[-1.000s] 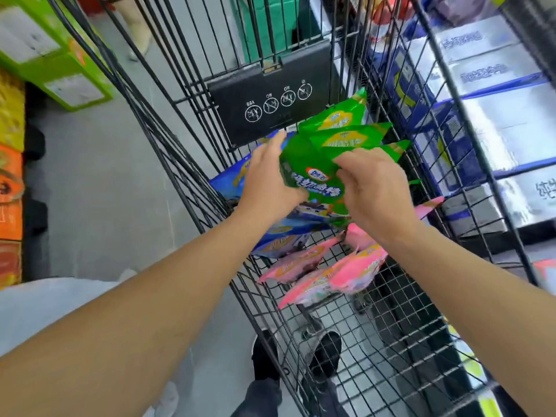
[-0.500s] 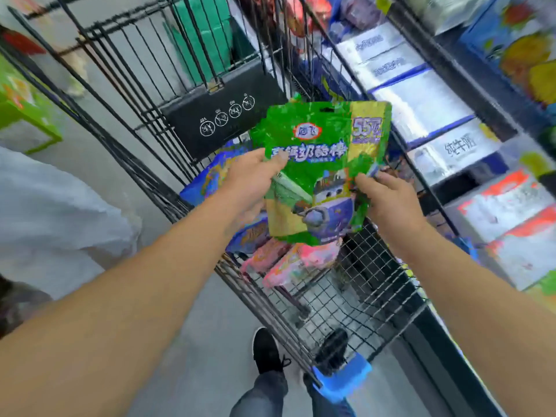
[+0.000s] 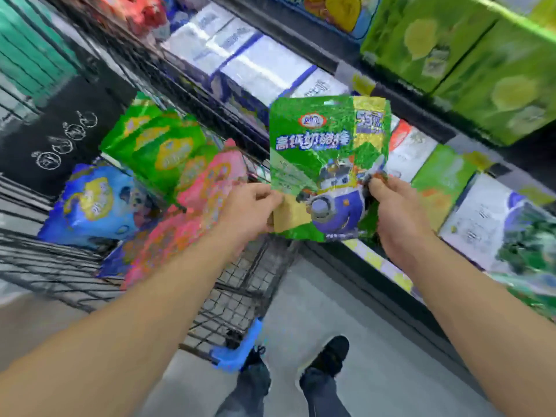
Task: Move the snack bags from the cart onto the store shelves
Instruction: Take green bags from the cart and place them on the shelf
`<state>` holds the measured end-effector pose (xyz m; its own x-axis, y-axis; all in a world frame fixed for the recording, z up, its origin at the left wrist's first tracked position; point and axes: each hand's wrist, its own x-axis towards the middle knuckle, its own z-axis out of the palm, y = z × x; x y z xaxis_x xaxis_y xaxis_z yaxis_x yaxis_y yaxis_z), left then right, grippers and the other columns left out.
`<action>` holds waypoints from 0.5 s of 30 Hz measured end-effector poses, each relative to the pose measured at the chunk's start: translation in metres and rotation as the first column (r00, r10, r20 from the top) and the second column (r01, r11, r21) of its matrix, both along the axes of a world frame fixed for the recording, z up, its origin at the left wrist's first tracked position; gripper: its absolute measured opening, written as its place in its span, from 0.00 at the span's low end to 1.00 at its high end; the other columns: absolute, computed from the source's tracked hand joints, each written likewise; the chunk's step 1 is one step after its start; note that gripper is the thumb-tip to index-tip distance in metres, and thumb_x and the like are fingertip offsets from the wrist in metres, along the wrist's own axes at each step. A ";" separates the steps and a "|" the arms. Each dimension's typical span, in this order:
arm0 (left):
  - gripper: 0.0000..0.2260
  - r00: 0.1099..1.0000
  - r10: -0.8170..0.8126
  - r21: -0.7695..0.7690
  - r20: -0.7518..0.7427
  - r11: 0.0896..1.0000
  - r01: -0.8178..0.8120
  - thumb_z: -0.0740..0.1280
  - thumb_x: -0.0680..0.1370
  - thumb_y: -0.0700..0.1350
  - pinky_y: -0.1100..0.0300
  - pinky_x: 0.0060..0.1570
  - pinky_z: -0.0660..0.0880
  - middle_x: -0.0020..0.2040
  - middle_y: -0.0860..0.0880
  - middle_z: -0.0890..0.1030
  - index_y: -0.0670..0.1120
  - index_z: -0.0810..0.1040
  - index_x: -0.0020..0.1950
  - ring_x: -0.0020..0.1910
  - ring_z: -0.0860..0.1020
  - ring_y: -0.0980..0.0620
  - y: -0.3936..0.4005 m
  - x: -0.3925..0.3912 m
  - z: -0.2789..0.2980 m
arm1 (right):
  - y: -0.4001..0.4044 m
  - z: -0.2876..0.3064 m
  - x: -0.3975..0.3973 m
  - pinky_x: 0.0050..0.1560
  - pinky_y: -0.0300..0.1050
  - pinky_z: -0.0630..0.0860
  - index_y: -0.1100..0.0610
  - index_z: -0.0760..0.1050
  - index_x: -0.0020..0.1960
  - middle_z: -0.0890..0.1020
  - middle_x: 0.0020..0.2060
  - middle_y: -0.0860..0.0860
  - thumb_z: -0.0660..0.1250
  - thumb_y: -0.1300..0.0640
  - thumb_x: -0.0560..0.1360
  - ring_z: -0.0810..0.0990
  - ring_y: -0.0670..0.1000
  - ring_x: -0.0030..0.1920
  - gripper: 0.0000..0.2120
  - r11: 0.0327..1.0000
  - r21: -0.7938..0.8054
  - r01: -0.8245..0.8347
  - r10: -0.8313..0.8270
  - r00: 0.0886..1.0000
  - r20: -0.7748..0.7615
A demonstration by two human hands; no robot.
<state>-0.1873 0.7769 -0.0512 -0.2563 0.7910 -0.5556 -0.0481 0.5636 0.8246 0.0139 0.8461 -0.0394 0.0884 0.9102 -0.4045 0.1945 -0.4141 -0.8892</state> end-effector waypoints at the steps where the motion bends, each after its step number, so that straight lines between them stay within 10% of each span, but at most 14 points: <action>1: 0.12 1.000 -0.023 0.020 -0.005 1.000 0.023 0.64 0.80 0.38 0.49 0.40 0.82 0.43 0.39 0.78 0.45 0.75 0.36 0.44 0.80 0.42 0.006 0.015 -0.001 | 0.000 0.000 0.018 0.61 0.56 0.77 0.54 0.82 0.47 0.85 0.46 0.49 0.64 0.50 0.73 0.83 0.54 0.52 0.11 1.000 0.008 -0.002 0.002 1.000 0.027; 9: 0.09 0.944 -0.243 0.034 -0.223 0.966 0.257 0.68 0.70 0.50 0.40 0.40 0.82 0.34 0.43 0.79 0.47 0.79 0.34 0.37 0.81 0.43 0.069 0.170 0.009 | 0.003 0.016 0.185 0.34 0.47 0.61 0.58 0.70 0.33 0.72 0.28 0.49 0.63 0.53 0.79 0.69 0.53 0.35 0.17 0.989 0.141 0.048 -0.100 0.915 0.391; 15: 0.12 0.826 -0.387 0.036 -0.411 0.898 0.439 0.66 0.72 0.53 0.42 0.44 0.81 0.36 0.43 0.81 0.45 0.77 0.35 0.42 0.82 0.39 0.109 0.263 0.023 | 0.018 0.030 0.285 0.35 0.51 0.55 0.57 0.71 0.33 0.71 0.26 0.48 0.63 0.53 0.79 0.70 0.56 0.35 0.17 0.976 0.216 0.014 -0.148 0.773 0.616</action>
<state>0.0759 0.8858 -0.0282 -0.0618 0.9261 -0.3722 0.5002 0.3514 0.7914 0.2990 0.8637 -0.0090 0.3379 0.9396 -0.0548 0.7080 -0.2921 -0.6430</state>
